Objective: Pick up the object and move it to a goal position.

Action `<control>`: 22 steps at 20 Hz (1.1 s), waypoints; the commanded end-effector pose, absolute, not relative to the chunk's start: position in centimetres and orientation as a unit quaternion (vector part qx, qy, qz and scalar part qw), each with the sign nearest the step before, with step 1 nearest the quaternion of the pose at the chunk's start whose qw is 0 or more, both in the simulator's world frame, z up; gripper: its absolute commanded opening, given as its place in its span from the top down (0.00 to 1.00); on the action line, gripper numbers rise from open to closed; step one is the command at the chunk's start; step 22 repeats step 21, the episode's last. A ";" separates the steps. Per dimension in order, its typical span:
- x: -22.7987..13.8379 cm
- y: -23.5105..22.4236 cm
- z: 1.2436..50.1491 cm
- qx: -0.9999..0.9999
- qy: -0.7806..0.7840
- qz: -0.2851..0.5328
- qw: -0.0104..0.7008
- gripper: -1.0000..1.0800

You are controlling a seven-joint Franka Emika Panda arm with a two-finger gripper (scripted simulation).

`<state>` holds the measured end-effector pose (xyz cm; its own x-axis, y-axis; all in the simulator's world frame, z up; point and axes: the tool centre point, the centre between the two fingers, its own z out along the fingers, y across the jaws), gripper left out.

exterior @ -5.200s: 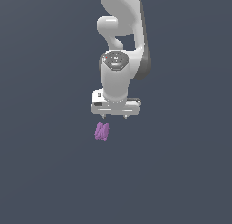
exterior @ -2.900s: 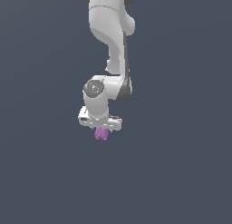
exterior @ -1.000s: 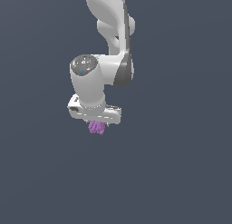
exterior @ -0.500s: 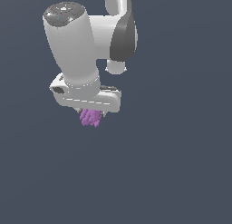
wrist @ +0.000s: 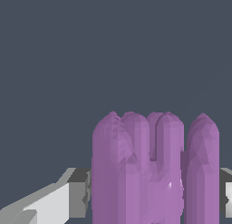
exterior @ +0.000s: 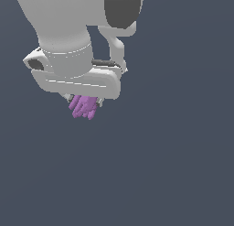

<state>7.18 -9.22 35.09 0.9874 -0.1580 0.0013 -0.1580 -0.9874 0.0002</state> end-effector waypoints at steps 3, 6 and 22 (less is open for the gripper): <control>7.9 -9.4 37.9 0.997 -0.079 0.000 0.000 1.00; 8.2 -9.4 39.2 0.997 -0.079 0.000 0.000 1.00; 9.0 -9.6 41.6 0.997 -0.079 0.000 0.000 1.00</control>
